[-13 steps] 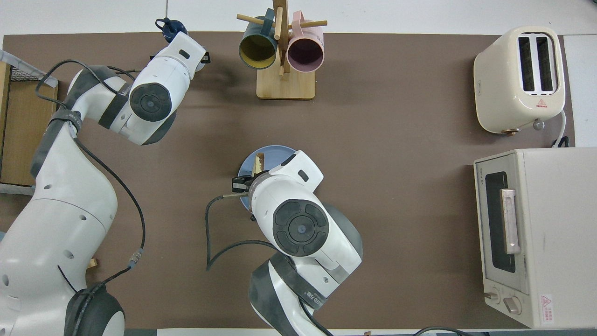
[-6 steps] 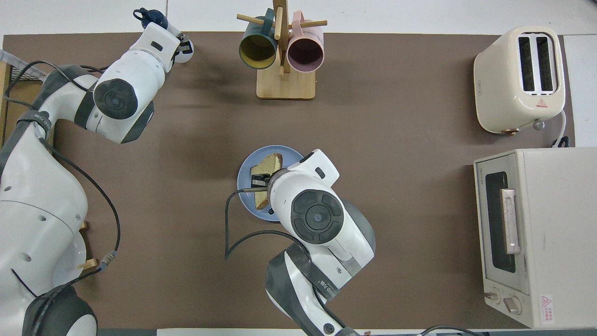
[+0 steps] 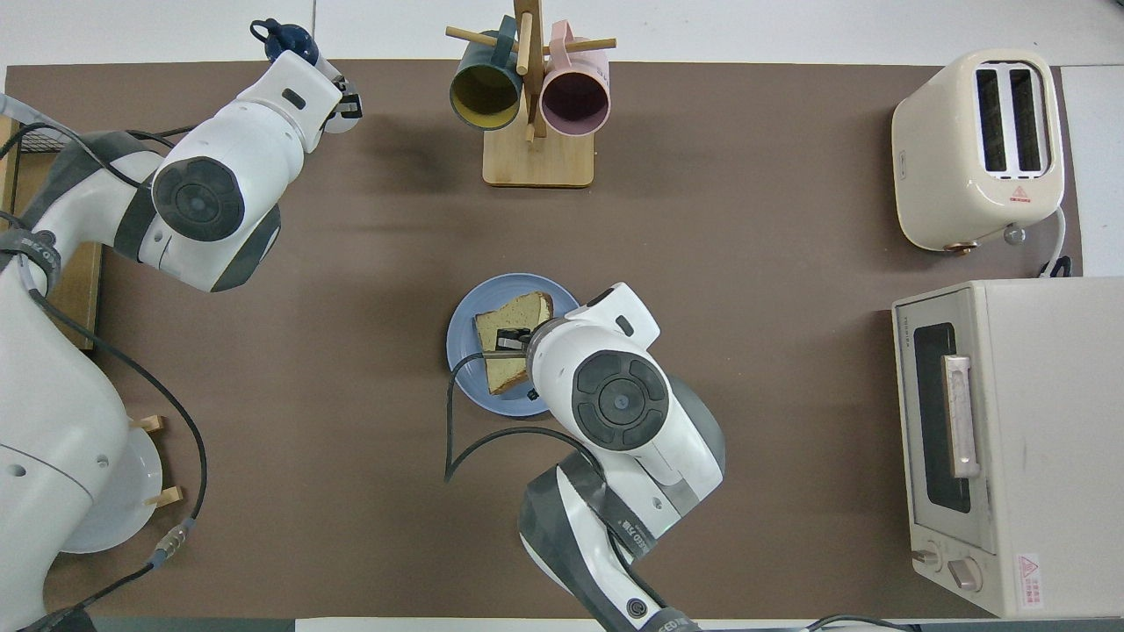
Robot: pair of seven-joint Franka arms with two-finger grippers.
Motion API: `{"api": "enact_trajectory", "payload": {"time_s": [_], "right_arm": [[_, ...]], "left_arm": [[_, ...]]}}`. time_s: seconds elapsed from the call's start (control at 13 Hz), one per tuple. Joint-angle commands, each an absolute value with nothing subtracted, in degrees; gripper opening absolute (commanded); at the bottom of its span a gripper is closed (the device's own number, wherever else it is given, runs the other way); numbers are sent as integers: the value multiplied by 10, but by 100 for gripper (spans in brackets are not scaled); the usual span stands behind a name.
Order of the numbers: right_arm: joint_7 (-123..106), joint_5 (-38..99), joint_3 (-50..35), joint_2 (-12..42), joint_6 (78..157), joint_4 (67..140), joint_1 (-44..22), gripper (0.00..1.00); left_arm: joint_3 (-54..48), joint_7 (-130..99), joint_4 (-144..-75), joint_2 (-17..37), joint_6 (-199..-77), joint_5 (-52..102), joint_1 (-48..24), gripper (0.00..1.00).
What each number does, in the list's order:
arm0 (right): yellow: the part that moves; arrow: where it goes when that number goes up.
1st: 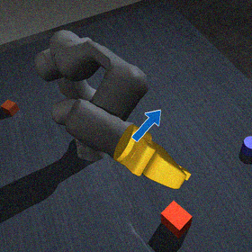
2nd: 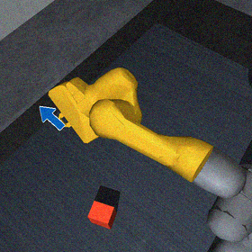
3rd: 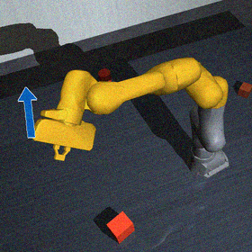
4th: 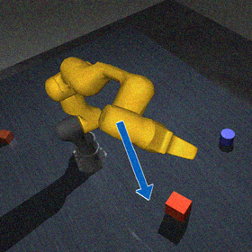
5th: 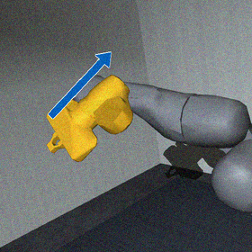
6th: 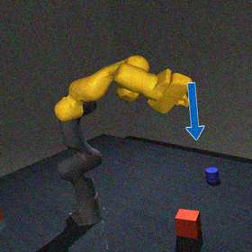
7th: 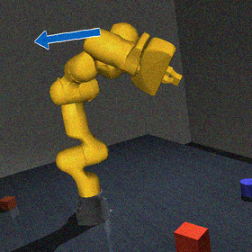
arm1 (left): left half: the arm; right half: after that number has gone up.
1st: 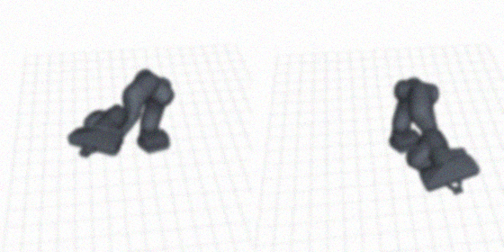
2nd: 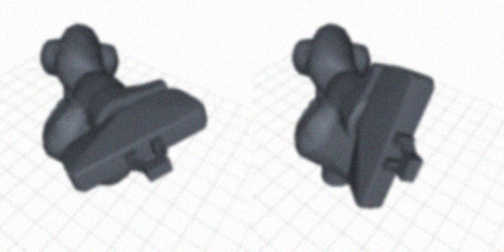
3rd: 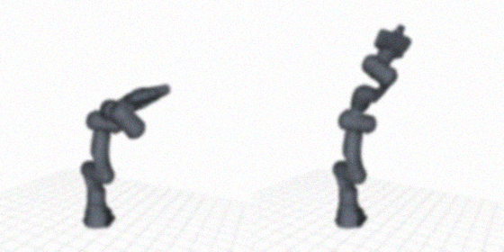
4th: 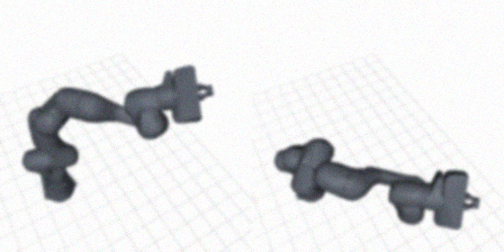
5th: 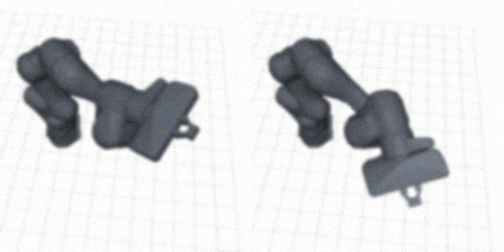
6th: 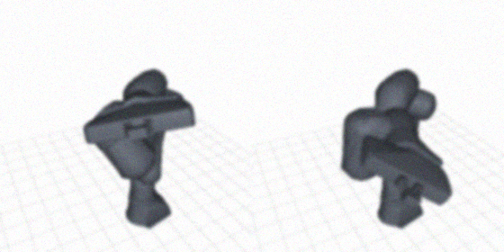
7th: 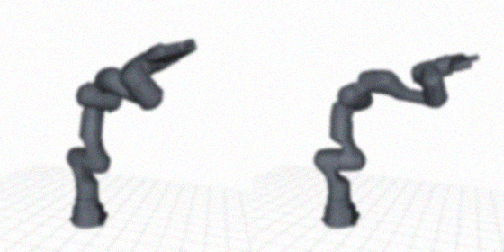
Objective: Put bread on plate and add seasoning
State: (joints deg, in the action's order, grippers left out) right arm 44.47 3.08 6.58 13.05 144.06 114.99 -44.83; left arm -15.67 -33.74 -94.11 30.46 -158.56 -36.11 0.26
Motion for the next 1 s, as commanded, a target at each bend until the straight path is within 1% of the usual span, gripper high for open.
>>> {"api": "enact_trajectory", "payload": {"time_s": [0.0, 0.08, 0.15, 0.23, 0.31, 0.46, 0.54, 0.69, 0.93], "right_arm": [[465, 31, 62, 105, 1452, 1193, -443, 0], [469, 31, 62, 103, 1452, 1195, -440, 0], [470, 31, 62, 103, 1452, 1194, -440, 21], [468, 31, 62, 103, 1451, 1192, -440, 91], [469, 31, 62, 103, 1453, 1189, -440, 100], [468, 36, 62, 97, 1448, 1168, -433, 100], [466, 36, 62, 91, 1452, 1163, -427, 100], [467, 36, 62, 83, 1453, 1142, -423, 100], [459, 35, 62, 69, 1451, 1141, -424, 100]], "left_arm": [[-307, -251, -945, 293, -1496, -364, 128, 0], [-361, -215, -944, 293, -1461, -364, 175, 0], [-426, -172, -946, 293, -1422, -362, 228, 0], [-492, -133, -949, 293, -1380, -359, 282, 0], [-550, -99, -951, 294, -1338, -359, 331, 0], [-664, -17, -954, 298, -1235, -358, 414, 0], [-698, 23, -954, 298, -1181, -353, 428, 0], [-728, 88, -946, 294, -1090, -335, 426, 0], [-807, 117, -947, 294, -992, -323, 427, 0]]}}
